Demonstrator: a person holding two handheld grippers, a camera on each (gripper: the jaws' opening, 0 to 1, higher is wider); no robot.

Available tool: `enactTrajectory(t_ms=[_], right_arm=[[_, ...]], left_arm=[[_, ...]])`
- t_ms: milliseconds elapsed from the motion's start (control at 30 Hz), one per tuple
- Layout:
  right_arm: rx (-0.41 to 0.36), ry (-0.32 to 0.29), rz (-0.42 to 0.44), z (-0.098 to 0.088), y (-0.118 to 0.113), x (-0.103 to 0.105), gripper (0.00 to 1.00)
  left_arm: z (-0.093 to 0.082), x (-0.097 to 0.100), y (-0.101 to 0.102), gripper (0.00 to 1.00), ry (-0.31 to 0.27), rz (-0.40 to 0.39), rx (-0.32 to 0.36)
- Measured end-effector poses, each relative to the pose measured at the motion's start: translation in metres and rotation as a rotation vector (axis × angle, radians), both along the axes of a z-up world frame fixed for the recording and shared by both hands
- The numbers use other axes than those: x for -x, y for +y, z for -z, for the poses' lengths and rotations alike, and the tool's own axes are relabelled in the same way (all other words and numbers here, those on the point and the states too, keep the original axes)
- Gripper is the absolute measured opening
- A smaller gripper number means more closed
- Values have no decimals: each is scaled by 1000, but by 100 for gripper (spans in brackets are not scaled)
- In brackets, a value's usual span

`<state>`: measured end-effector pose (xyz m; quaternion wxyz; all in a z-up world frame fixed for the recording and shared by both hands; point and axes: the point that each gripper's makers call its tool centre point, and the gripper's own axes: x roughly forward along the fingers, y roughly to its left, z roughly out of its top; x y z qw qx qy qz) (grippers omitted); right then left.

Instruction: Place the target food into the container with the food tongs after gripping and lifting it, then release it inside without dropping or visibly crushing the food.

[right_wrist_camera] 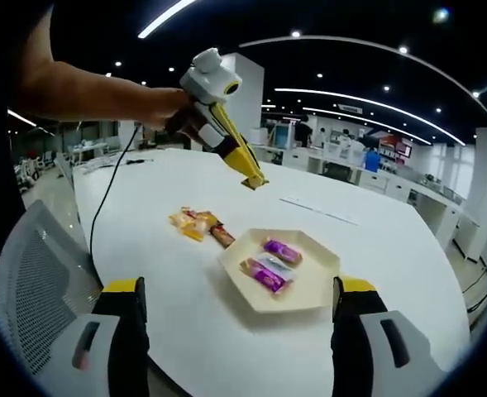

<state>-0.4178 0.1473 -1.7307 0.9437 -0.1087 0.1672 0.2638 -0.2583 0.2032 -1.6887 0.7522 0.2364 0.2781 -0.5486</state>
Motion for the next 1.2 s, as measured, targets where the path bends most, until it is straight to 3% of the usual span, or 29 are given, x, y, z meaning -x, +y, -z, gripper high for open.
enactTrajectory(t_ms=[333,500,700,900,1200], right_arm=[[1,-4,8,-1,-2,-1,91],[2,-5,10,-1,-2,-1,91],[2,-5,10,-1,-2,-1,91],[6,-2,6,0,-1,-1,91],[10,3,-2,1,0,-1,91]], left_arm=[[-13,3,-53,18,-6,75,17],[-17,7,-69,18,-12,102,22],[-19,9,-76,19,-9,108,36],[-21,6,-77,24,-41,121,47],[-22,3,-70,25,-39,109,55]])
